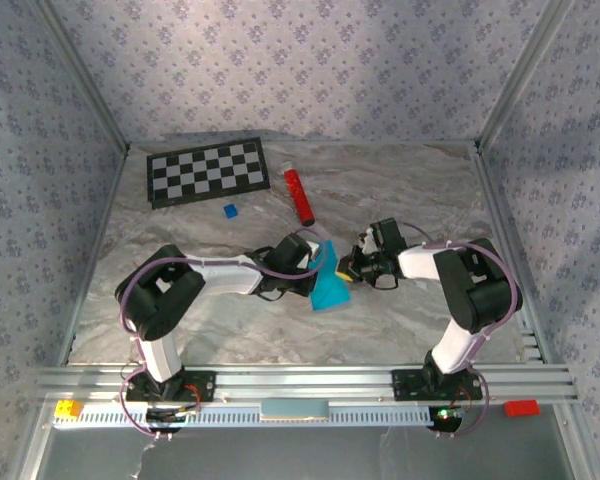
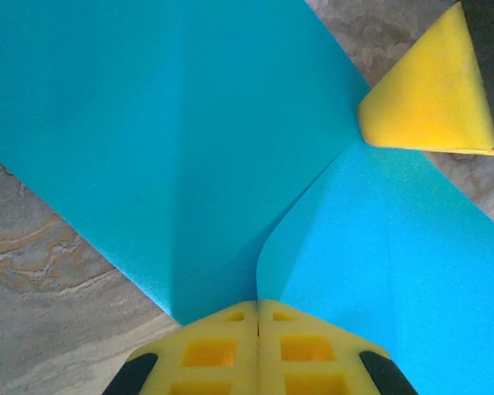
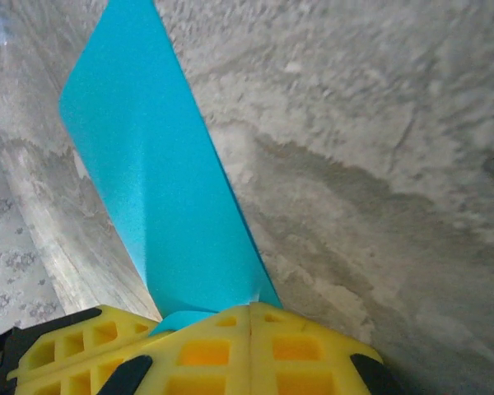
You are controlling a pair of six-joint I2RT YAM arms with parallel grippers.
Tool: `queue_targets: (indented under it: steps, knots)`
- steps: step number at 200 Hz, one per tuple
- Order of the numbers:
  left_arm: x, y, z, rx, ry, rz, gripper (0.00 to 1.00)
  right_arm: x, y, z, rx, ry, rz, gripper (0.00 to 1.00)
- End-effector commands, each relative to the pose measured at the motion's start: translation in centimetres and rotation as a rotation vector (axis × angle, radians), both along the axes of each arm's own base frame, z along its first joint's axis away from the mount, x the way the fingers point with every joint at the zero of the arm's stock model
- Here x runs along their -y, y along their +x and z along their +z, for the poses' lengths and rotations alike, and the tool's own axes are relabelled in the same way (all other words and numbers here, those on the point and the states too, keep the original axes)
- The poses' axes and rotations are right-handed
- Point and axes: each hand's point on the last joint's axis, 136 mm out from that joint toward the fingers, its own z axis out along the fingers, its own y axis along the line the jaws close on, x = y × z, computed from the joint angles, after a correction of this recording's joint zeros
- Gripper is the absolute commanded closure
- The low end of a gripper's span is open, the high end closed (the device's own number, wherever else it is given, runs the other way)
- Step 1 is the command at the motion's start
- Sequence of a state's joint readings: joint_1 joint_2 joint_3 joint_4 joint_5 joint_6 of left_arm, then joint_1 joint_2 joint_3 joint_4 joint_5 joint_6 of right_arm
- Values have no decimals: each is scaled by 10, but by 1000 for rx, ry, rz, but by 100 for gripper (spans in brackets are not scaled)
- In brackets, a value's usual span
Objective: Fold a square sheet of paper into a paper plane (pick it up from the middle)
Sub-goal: Fold the triangle a second time at the center of the table.
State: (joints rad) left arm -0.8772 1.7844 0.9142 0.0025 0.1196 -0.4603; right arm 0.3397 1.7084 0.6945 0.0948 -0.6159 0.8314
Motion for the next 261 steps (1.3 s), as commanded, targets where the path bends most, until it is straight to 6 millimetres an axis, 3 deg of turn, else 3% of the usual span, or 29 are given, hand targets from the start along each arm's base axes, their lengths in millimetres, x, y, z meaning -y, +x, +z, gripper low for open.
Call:
queue_targets:
  steps: [1,53,69,106,129,187,261]
  knots:
    - [-9,-8,-14,-43,59,-20,100,36,5,-22,-71,-148,-145,99]
    - [-10,-9,-15,-44,64,-24,100,51,18,-6,83,-314,-174,98]
    - [-10,-10,-15,-44,65,-26,100,54,21,0,100,-287,-189,98]
    - [-7,-9,-13,-44,60,-35,100,15,21,35,148,-32,-31,95]
    - [-6,-9,-12,-45,60,-38,100,-10,7,46,165,30,83,95]
    - [-6,-8,-10,-41,52,-30,100,-31,-22,33,84,87,186,96]
    - [-5,-7,-12,-45,56,-34,100,-11,-37,-17,-20,-61,172,98]
